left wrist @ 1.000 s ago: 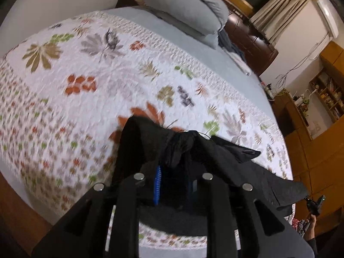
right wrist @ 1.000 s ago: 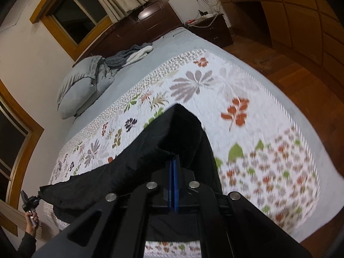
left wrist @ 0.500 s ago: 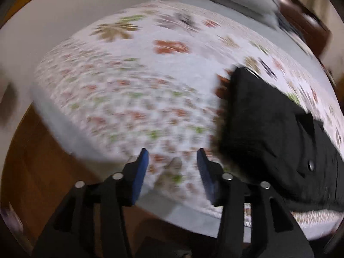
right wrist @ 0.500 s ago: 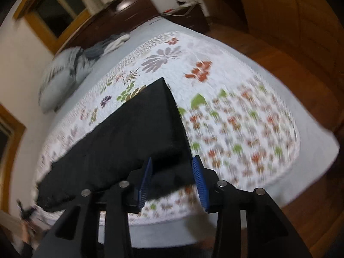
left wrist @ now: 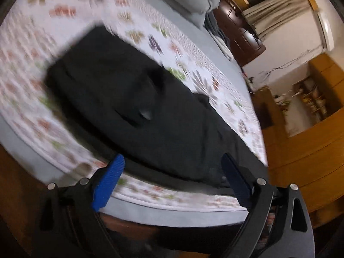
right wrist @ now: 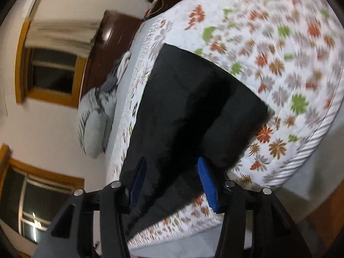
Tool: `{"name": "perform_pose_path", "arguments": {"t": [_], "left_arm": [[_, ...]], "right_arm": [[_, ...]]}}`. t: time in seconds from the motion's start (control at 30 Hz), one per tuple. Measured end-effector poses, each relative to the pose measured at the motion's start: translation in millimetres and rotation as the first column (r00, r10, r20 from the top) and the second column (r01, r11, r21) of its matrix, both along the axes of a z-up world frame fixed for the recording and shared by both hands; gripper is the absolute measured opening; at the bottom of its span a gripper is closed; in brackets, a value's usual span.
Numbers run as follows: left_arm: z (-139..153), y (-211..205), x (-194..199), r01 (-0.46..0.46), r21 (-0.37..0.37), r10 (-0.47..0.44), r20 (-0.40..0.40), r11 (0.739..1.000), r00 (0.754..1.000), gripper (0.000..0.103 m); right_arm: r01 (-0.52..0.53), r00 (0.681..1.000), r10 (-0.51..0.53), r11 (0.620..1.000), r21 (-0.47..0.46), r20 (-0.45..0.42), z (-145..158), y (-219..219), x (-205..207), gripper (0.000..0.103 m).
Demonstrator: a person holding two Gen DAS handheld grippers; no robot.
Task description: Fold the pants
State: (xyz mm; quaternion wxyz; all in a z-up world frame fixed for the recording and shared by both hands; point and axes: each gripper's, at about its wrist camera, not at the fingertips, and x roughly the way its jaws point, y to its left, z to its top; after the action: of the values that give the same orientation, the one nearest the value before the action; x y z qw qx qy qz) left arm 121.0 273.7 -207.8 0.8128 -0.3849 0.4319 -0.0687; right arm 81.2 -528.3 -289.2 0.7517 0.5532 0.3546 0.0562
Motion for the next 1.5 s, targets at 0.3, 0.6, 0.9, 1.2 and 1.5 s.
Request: {"name": "perform_pose_path", "arguments": {"t": [0.3,0.6,0.9,1.2,1.5], "left_arm": [[-48,3,17,-0.095,-0.134,0.083,-0.096,0.986,0.992,0.091],[-39,10,22,-0.153,0.023,0.155,-0.079,0.988,0.985,0.010],[-21,43,11,-0.183,-0.043,0.180,-0.062,0.982,0.982,0.002],[-54,52,13,-0.179,-0.029,0.174,-0.133,0.983,0.976,0.002],[-36,52,7,-0.170,0.028,0.171,-0.074,0.985,0.982,0.056]], "right_arm": [[0.008,1.000,-0.008,1.000,0.008,0.017,1,11,10,0.059],[0.027,1.000,-0.027,1.000,0.004,0.016,-1,13,30,0.034],[-0.001,0.999,0.006,0.994,-0.111,0.047,26,30,22,0.003],[-0.029,0.999,0.027,0.992,-0.127,-0.018,-4,32,12,0.003],[0.083,0.996,-0.082,0.993,-0.084,0.025,9,-6,-17,0.038]]}}
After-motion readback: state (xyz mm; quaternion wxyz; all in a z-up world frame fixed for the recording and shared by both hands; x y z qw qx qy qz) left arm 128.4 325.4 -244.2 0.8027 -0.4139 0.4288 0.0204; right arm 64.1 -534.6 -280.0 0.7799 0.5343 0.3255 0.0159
